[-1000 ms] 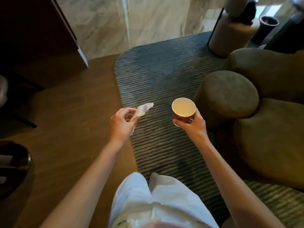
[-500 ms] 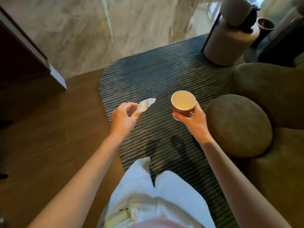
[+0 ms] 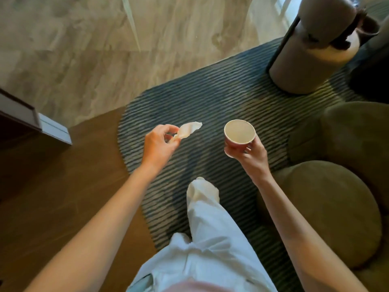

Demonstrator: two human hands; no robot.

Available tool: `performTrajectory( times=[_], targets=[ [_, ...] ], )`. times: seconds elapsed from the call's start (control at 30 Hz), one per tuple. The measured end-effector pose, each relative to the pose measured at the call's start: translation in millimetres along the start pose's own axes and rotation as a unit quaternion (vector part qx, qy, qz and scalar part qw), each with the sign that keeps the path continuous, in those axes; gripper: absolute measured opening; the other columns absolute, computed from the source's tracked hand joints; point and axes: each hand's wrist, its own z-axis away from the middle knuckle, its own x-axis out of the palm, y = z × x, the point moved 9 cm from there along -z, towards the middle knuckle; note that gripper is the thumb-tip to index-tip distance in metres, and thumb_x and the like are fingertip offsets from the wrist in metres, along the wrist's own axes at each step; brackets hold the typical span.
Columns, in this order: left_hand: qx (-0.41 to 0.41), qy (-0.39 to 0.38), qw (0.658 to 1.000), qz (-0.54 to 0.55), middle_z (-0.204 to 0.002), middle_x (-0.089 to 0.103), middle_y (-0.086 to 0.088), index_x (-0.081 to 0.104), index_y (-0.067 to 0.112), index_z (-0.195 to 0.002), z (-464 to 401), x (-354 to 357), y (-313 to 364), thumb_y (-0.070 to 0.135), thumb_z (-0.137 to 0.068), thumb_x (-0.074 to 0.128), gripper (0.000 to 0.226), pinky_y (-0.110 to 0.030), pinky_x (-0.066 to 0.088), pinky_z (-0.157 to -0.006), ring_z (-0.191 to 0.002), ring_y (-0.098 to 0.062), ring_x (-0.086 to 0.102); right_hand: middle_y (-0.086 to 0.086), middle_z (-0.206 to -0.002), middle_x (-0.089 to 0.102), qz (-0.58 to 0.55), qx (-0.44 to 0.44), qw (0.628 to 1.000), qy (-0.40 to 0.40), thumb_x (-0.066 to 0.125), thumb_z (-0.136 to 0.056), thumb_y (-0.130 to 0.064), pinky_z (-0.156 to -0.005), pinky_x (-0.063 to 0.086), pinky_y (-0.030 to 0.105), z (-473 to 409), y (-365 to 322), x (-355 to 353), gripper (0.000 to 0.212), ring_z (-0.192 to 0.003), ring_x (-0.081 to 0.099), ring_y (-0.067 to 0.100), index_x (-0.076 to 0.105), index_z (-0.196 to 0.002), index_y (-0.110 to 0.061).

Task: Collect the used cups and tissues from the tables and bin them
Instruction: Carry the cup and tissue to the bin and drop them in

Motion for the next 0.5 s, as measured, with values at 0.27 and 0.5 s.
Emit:
performTrajectory(
  times=[0.27,0.5],
  targets=[
    [0.009,-0.005,1.000,0.000,-0.093,0.067,0.004,0.068,0.023,-0.091,-196.2,2.5,39.5,0.013,-0.079,0.073,0.016,-0.004,0.040,-0.062,-0.074,-0.001,0.059,0.002,-0.120,0.063,-0.026,0.017,0.999,0.014,0.085,-0.067,-0.010,-0.097,0.049,0.029,-190.6,-45.9,7.8,0.071,-0.113,0.060,0.015,0.051,-0.128,-0.016],
    [0.022,-0.006,1.000,0.006,-0.092,0.065,0.009,0.066,0.028,-0.086,-385.0,7.2,65.8,0.012,-0.080,0.072,0.018,0.000,0.041,-0.059,-0.071,0.002,0.059,-0.007,-0.112,0.066,-0.024,0.014,0.999,0.031,0.087,-0.066,-0.017,-0.086,0.049,0.018,-371.8,-74.9,44.2,0.065,-0.103,0.062,0.003,0.054,-0.120,-0.028]
  ],
)
